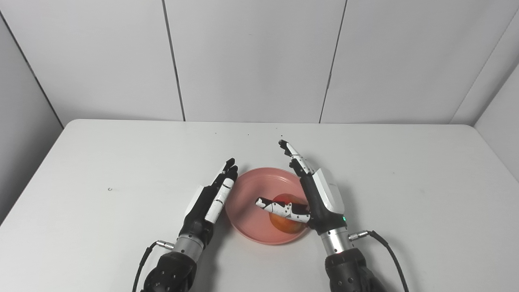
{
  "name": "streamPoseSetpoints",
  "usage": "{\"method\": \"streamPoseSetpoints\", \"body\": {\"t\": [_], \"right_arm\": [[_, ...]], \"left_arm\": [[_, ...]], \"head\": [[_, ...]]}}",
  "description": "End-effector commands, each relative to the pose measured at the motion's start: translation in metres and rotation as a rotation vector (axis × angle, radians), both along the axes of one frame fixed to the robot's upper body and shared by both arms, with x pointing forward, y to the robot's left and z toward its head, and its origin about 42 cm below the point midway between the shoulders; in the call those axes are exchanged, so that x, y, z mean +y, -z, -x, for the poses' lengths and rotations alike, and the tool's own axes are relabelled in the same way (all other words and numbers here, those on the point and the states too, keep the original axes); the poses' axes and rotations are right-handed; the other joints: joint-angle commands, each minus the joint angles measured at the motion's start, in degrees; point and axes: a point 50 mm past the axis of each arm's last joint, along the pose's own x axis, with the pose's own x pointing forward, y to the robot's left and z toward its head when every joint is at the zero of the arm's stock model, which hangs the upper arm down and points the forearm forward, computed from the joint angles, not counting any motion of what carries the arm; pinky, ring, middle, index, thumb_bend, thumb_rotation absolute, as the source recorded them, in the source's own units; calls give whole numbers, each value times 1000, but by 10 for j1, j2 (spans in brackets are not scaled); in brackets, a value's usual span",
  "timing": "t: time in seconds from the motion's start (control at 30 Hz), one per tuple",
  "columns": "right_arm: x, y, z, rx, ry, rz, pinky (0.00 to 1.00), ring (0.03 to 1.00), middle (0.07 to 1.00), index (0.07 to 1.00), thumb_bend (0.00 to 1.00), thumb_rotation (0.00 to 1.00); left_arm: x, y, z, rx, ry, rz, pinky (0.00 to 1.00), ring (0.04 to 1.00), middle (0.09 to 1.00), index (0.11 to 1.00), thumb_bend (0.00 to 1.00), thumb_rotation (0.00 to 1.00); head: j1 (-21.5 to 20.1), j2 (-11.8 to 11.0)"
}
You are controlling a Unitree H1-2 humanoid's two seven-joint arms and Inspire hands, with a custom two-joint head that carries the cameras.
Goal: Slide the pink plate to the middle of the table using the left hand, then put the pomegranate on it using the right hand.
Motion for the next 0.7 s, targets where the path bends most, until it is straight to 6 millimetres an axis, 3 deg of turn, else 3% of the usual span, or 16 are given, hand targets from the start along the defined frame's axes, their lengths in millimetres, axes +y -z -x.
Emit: {"method": "streamPoseSetpoints", "body": {"t": [0.0,0.2,0.3,0.5,0.67], "right_arm": [[3,-15,0,-86,-6,-93,770,874,916,928,645,676],[-3,-15,3,-18,33,-182,795,881,920,919,642,763],[-10,-13,4,39,42,-224,900,947,956,930,647,869],[-18,-7,1,103,70,-342,859,899,912,893,629,986],[-20,3,-1,154,31,-497,874,890,903,896,554,993]], "left_arm": [[-4,-19,-9,-75,-7,11,956,976,979,969,616,1000],[-2,-19,-10,-80,-27,9,948,974,977,966,622,1000],[-1,-19,-9,-103,-51,5,955,982,992,985,610,1000],[1,-17,-9,-123,-77,-4,991,1000,1000,1000,621,1000],[1,-17,-10,-135,-91,-16,1000,1000,1000,1000,631,1000]], "head": [[1,0],[2,0],[1,1],[0,1],[0,0]]}}
